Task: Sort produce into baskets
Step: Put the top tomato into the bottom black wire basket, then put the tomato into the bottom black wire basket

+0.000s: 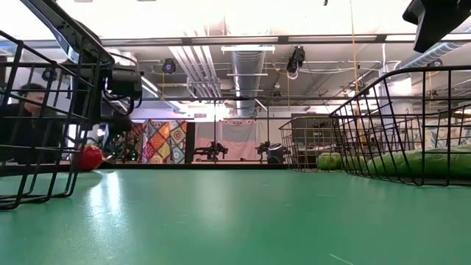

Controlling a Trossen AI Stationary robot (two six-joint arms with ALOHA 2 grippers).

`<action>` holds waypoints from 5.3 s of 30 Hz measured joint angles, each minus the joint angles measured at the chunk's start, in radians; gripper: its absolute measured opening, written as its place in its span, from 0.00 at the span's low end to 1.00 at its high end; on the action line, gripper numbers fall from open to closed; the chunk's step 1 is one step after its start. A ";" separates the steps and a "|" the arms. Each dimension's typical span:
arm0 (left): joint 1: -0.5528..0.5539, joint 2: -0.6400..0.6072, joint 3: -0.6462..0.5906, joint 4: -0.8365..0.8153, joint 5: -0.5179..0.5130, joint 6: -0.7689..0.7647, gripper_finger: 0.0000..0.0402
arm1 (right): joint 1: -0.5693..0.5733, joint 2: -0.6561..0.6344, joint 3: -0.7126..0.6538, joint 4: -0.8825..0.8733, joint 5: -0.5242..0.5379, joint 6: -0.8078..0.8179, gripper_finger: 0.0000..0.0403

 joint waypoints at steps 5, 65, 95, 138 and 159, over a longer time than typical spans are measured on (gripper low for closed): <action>0.039 0.022 0.009 0.003 -0.031 0.020 0.90 | 0.000 0.000 0.000 0.004 0.000 0.000 0.84; -0.667 -0.040 -0.096 0.153 -0.079 0.029 0.65 | -0.002 0.000 0.064 0.137 -0.016 -0.086 0.84; -1.659 0.307 0.593 -0.245 0.385 -0.130 0.68 | -0.144 0.000 0.220 0.203 -0.009 -0.439 0.84; -1.563 0.455 1.053 -0.857 0.306 -0.068 0.84 | -0.163 0.001 0.302 0.283 0.020 -0.623 0.84; -1.071 0.465 0.934 0.001 -0.010 1.166 0.80 | 0.200 0.301 0.241 0.194 -0.186 0.440 0.84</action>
